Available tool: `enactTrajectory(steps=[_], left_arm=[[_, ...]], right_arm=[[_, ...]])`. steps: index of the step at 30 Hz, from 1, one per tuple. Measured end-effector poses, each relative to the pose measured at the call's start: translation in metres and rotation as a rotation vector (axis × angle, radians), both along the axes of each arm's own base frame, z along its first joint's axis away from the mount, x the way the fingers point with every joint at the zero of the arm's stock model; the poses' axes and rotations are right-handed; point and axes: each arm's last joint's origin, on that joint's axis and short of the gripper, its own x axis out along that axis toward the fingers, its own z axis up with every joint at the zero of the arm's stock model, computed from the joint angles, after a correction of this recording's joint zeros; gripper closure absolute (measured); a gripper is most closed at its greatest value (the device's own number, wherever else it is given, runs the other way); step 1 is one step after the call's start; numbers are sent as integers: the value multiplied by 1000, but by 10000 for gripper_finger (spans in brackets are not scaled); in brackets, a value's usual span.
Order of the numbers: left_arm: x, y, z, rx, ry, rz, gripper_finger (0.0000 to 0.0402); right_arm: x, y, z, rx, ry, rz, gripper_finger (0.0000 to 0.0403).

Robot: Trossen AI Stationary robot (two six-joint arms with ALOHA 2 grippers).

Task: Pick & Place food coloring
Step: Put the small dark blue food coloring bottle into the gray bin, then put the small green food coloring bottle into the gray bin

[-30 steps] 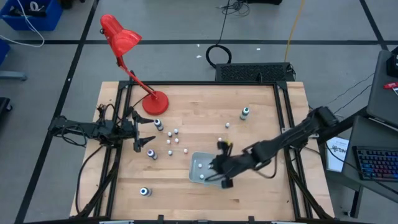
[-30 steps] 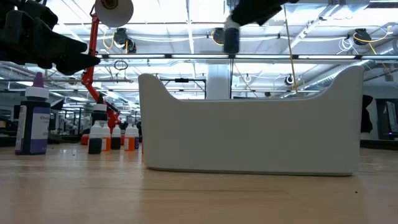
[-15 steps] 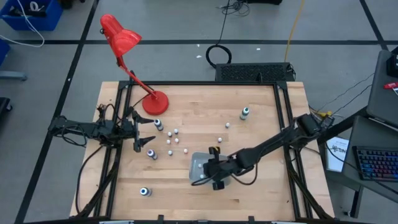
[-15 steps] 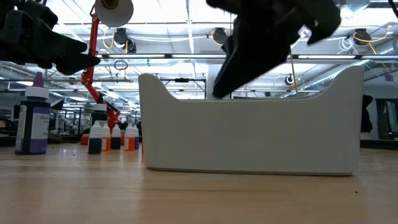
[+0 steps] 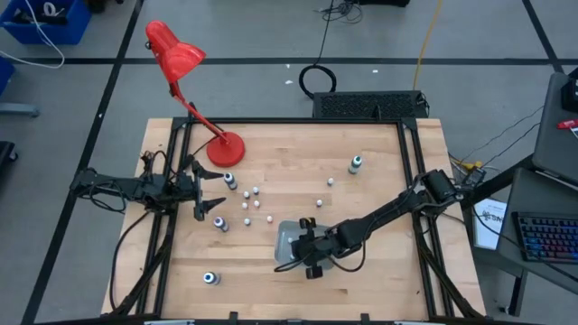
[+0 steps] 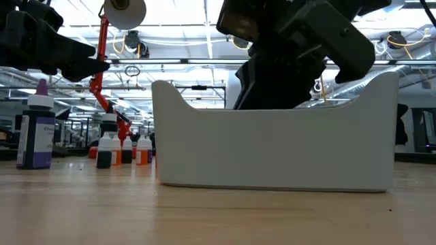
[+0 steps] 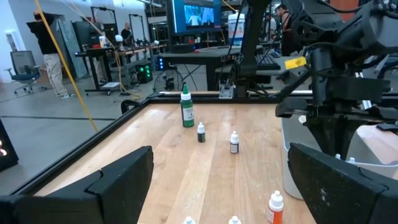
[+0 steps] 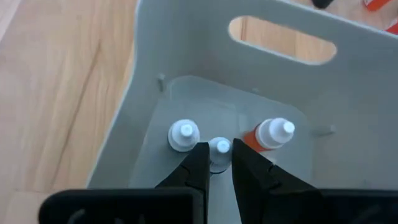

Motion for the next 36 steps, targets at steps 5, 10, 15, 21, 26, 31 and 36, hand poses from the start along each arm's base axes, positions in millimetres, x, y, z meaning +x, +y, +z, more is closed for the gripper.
enactTrajectory(steps=[5,10,15,21,26,31,36], left_arm=[[0,0,0,0,1,0,36],[0,0,0,0,0,0,36],[0,0,0,0,0,0,36],[0,0,0,0,1,0,36],[0,0,0,0,1,0,36],[0,0,0,0,1,0,36],[0,0,0,0,1,0,36]], right_arm=[[2,-6,-6,2,-7,-15,370],[0,-12,-12,16,-12,-41,370],[0,-12,-12,19,-17,-42,370],[-1,-10,-9,29,-30,-34,326],[-2,-10,-9,28,-27,-31,306],[-1,-10,-9,29,-32,-30,303],[-3,-11,-5,26,-36,-24,301]])
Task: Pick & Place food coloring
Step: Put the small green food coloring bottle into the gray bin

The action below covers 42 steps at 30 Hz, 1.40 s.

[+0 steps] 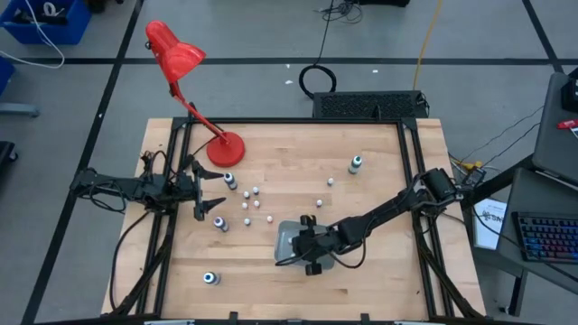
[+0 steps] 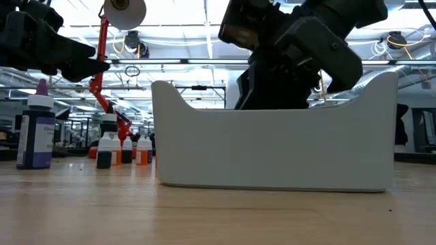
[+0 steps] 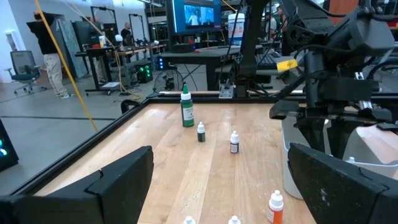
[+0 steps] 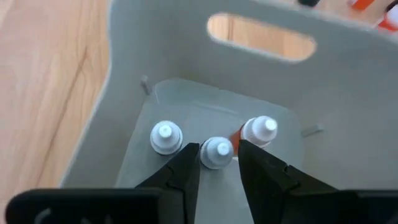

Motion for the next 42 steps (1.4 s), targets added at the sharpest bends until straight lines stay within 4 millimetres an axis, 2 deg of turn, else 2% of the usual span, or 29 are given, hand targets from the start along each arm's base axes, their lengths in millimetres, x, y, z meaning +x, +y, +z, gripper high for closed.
enactTrajectory(steps=[6,11,17,24,26,30,35,38,42], left_arm=[[0,0,0,0,0,0,36],[0,0,0,0,0,0,36],[0,0,0,0,0,0,36],[0,0,0,0,0,0,36],[0,0,0,0,0,0,36],[0,0,0,0,0,0,36],[0,0,0,0,0,0,36],[0,0,0,0,0,0,36],[0,0,0,0,0,0,36]], right_arm=[[-6,-3,27,5,-43,9,301],[-22,-10,47,-42,-1,-4,300],[-50,-30,75,-220,57,-132,300],[-76,-59,100,-266,116,-265,300],[-84,-70,96,-286,130,-301,300],[-101,-100,75,-296,192,-382,300],[-119,-134,48,-171,199,-471,281],[-125,-144,37,-108,96,-511,262],[-132,-148,27,-67,-79,-519,256]])
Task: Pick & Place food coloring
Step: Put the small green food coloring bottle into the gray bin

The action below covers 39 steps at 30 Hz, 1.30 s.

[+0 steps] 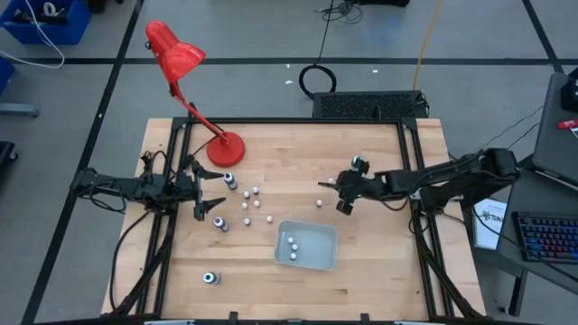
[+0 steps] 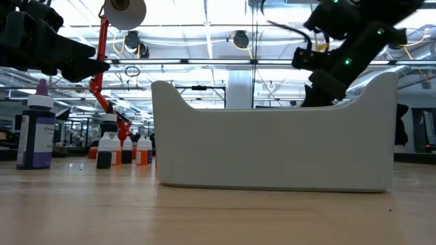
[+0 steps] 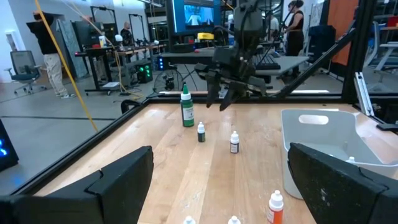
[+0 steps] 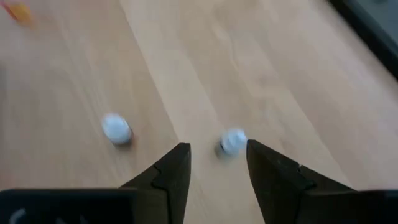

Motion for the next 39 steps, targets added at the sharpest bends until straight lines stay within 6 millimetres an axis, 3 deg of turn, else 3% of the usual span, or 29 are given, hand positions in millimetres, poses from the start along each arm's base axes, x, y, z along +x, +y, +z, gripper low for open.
enactTrajectory(steps=[8,15,19,29,39], left_arm=[[0,0,0,0,0,0,36],[0,0,0,-1,0,0,36],[0,0,0,0,1,0,36],[0,0,0,0,0,0,36],[0,0,0,0,0,0,36]], right_arm=[[-9,-1,4,-83,-249,77,267],[-15,4,14,-10,-391,125,274],[-17,4,15,-32,-381,110,252],[-23,2,5,4,-271,84,141],[-28,-16,0,80,-178,16,169]])
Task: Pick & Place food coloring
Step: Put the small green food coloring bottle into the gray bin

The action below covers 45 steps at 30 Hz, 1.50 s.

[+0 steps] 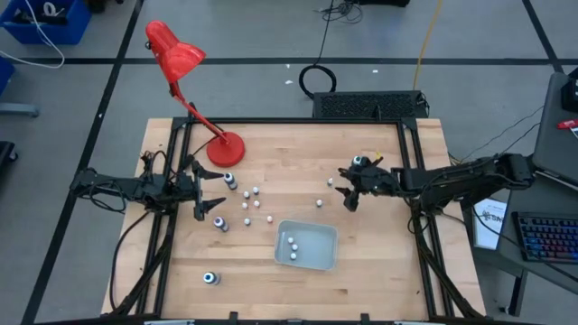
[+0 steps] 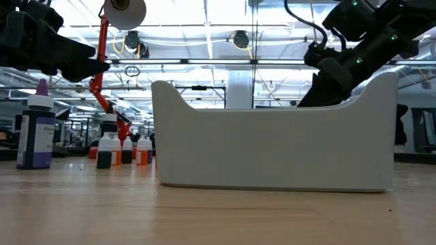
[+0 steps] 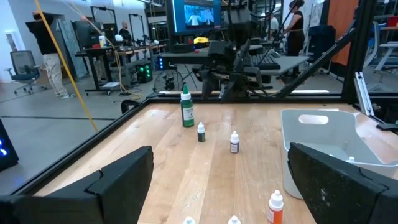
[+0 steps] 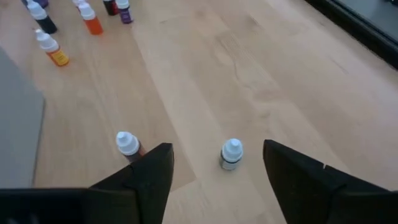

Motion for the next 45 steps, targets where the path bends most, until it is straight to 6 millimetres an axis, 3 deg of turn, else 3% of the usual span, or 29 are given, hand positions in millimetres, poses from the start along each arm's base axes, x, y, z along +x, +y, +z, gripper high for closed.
enactTrajectory(steps=[7,15,26,45], left_arm=[[0,0,0,0,0,0,36],[0,0,0,0,-1,0,36],[0,0,0,0,0,0,36],[0,0,0,0,0,0,36]], right_arm=[[11,-3,-11,-33,67,20,174],[31,-19,-27,-38,168,-22,174],[41,-33,-48,-11,204,-26,174],[41,-32,-45,-20,198,-13,174]])
